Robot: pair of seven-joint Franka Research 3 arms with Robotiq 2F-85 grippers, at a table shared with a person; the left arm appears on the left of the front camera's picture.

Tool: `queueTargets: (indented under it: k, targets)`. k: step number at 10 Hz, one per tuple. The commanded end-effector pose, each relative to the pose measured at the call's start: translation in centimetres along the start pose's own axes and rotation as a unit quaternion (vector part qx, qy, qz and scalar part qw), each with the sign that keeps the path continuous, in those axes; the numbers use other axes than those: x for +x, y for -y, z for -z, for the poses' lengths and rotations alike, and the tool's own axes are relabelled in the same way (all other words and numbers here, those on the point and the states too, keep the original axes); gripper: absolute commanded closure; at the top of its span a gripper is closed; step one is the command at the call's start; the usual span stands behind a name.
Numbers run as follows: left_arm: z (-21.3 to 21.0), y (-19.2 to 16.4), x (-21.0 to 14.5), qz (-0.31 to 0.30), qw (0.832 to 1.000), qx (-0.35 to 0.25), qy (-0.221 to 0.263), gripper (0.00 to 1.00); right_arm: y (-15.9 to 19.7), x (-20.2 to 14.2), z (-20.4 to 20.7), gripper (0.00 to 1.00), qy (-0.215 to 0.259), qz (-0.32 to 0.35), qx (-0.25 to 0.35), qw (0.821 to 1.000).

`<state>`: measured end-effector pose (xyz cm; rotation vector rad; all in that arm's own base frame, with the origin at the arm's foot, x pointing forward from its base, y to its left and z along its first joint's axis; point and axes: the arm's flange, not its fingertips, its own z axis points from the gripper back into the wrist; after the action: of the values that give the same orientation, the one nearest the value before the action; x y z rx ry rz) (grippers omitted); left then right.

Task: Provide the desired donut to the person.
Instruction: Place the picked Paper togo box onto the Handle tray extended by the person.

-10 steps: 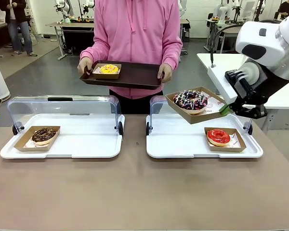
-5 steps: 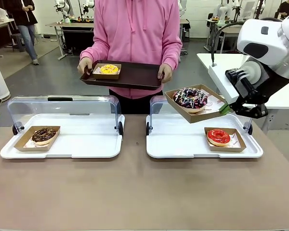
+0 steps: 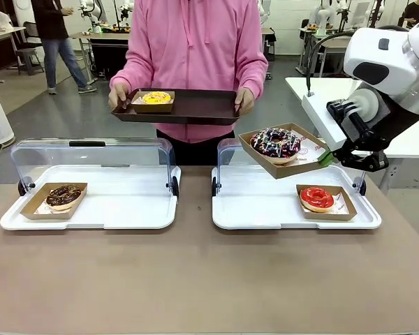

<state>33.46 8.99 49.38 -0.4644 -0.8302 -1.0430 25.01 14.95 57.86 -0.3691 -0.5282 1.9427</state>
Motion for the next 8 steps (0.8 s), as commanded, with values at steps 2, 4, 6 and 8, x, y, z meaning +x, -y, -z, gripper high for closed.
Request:
queueTargets:
  k: [2, 4, 6, 8]
  targets:
    - [0.02, 0.0, -0.11, 0.001, 1.0, -0.001, 0.008, 0.0, -0.09, -0.08, -0.11, 1.0, -0.004, -0.006, 0.0, 1.0]
    - [0.02, 0.0, -0.11, 0.001, 1.0, -0.001, 0.008, 0.0, -0.09, -0.08, -0.11, 1.0, -0.004, -0.006, 0.0, 1.0]
    - [0.02, 0.0, -0.11, 0.001, 1.0, -0.001, 0.008, 0.0, -0.09, -0.08, -0.11, 1.0, -0.004, -0.006, 0.0, 1.0]
    - [0.02, 0.0, -0.11, 0.001, 1.0, -0.001, 0.008, 0.0, -0.09, -0.08, -0.11, 1.0, -0.004, -0.006, 0.0, 1.0]
